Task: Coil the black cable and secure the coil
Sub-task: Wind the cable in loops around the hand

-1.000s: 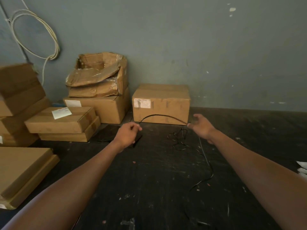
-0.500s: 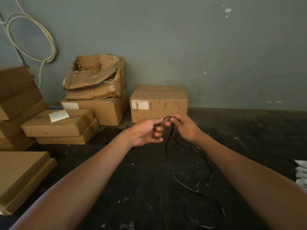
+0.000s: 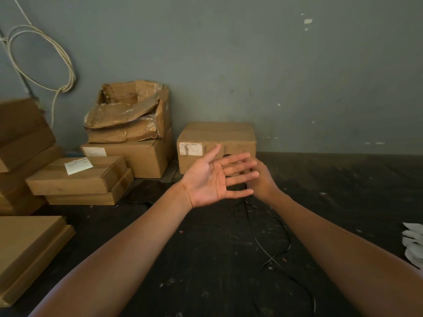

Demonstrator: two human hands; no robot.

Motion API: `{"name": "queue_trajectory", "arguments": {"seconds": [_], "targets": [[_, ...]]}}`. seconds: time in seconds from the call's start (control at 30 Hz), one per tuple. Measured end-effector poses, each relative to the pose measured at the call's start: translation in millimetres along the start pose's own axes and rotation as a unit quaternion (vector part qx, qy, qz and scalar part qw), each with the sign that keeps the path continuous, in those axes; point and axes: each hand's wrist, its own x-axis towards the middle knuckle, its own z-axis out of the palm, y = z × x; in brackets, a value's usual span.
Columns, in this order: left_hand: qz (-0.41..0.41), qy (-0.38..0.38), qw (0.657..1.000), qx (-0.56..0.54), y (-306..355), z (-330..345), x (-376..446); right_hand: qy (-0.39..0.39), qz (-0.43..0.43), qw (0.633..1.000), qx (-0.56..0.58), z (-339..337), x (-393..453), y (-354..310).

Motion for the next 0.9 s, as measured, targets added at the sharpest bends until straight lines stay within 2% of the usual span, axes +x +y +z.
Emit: {"name": "queue_trajectory", "arguments": {"seconds": [0.07, 0.17, 0.2, 0.3, 0.37, 0.47, 0.5, 0.7, 0.9], "targets": [[0.011, -0.011, 1.0, -0.008, 1, 3, 0, -0.003, 0.006, 1.0, 0.002, 3, 0, 2], [0.023, -0.011, 0.999, -0.02, 3, 5, 2, -0.021, 0.066, 0.992, 0.104, 8, -2, 4], [0.024, -0.011, 0.999, -0.022, 3, 5, 2, -0.02, 0.07, 0.992, 0.105, 9, -3, 1], [0.025, -0.016, 0.999, -0.025, 4, 4, 4, -0.021, 0.068, 0.977, 0.202, 11, -5, -2], [0.036, -0.01, 0.999, -0.029, 10, 2, 6, -0.046, 0.06, 0.986, 0.152, 13, -7, 2], [0.066, 0.039, 0.997, -0.017, 26, -1, 12, -0.096, 0.066, 0.989, -0.093, 22, -15, 12], [0.075, 0.06, 0.995, 0.0, 32, -3, 13, -0.114, 0.076, 0.983, -0.124, 26, -18, 13], [0.1, 0.118, 0.985, 0.078, 55, -26, 9, -0.276, 0.145, 0.934, -0.177, 32, -36, -1], [0.103, 0.153, 0.975, 0.122, 68, -60, 2, -0.325, 0.105, 0.92, -0.191, 19, -32, -42]]}}
